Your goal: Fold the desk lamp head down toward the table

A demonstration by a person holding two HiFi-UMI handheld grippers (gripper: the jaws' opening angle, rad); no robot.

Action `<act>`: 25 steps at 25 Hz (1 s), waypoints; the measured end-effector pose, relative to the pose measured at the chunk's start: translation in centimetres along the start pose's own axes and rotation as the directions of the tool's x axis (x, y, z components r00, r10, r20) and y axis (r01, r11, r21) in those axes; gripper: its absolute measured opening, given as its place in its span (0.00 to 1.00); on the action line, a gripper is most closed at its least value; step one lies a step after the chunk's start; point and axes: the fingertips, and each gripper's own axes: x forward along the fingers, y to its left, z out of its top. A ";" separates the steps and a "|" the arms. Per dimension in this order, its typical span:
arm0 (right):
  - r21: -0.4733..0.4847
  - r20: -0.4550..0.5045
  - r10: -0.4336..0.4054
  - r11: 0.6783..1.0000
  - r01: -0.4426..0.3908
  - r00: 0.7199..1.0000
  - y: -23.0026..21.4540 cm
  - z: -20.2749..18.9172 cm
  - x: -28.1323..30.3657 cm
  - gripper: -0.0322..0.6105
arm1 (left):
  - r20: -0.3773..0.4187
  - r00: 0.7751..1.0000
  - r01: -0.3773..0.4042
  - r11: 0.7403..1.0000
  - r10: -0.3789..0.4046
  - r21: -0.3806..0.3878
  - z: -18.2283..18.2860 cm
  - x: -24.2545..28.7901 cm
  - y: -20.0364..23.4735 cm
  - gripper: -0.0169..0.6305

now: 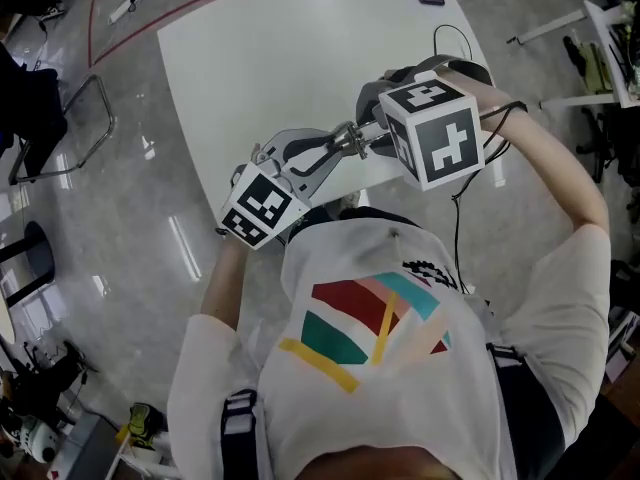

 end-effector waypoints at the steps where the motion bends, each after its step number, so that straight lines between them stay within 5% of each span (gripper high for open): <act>1: 0.013 -0.011 0.013 1.000 -0.013 1.000 -0.2 0.0 0.4 0.27 | 0.009 1.000 0.014 1.000 -0.013 -0.021 -0.4 0.2 0.2 0.20; 12: 0.054 -0.177 0.095 0.995 -0.087 0.980 -0.8 -0.7 4.3 0.27 | -0.021 0.999 0.050 0.999 -0.050 -0.022 -3.9 3.4 0.9 0.20; 19: 0.110 -0.166 0.139 0.986 -0.121 0.976 -0.5 -2.3 4.3 0.27 | -0.032 0.993 0.109 0.992 -0.111 -0.055 -3.6 5.2 0.6 0.20; 25: 0.094 -0.154 0.128 0.989 -0.115 0.980 -0.2 -2.5 4.2 0.27 | -0.037 0.996 0.084 0.994 -0.086 -0.066 -3.5 5.5 0.4 0.20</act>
